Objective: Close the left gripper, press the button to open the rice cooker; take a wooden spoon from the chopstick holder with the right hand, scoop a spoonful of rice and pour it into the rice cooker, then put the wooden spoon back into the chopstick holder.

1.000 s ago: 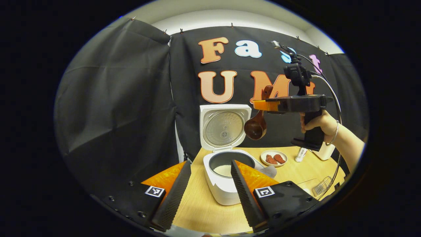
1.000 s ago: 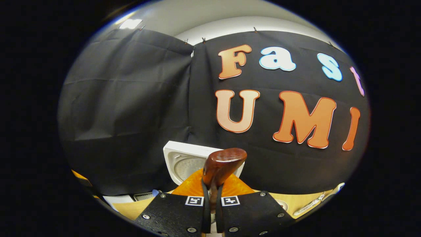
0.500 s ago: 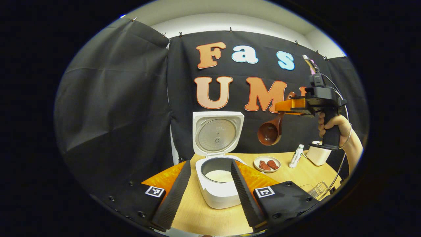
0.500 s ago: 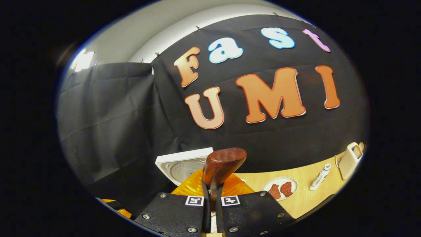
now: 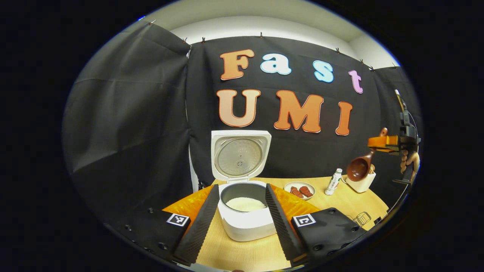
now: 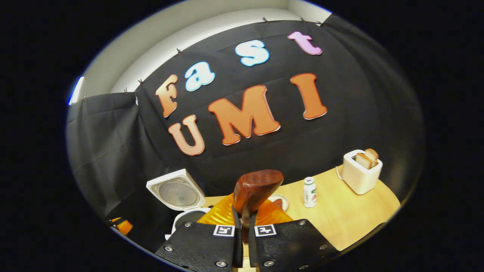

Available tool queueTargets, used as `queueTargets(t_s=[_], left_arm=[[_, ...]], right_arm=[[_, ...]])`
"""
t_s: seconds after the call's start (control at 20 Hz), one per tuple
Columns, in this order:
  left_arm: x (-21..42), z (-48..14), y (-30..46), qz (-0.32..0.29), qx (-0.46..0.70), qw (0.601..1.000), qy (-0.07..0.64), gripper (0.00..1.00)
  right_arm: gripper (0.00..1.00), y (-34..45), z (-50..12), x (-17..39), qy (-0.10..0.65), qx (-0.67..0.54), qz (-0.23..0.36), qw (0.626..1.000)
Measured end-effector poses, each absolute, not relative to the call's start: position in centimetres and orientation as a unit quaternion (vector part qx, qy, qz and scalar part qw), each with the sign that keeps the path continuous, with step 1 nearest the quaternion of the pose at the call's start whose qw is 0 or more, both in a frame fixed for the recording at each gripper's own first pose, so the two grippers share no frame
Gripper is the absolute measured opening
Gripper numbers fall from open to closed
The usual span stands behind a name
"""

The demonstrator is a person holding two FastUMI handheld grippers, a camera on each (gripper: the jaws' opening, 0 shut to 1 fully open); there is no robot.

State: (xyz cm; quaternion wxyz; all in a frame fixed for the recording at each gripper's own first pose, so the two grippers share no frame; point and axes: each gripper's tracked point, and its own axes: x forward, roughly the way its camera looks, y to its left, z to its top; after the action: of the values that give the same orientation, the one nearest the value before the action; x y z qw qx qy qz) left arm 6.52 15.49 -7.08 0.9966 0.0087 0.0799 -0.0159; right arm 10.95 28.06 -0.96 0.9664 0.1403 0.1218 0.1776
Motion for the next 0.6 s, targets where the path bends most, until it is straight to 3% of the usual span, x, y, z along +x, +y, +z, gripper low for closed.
queueTargets(t_s=[0.3,0.6], left_arm=[[6.9,-8.1,14.1,-0.023,0.018,0.995,0.091,0.87],[7.0,-8.1,11.8,-0.031,0.032,0.995,0.094,0.84]], right_arm=[[0.05,16.8,-5.5,7.7,0.139,0.153,0.092,0.974],[0.06,11.8,-12.4,5.3,0.184,0.174,0.045,0.966]])
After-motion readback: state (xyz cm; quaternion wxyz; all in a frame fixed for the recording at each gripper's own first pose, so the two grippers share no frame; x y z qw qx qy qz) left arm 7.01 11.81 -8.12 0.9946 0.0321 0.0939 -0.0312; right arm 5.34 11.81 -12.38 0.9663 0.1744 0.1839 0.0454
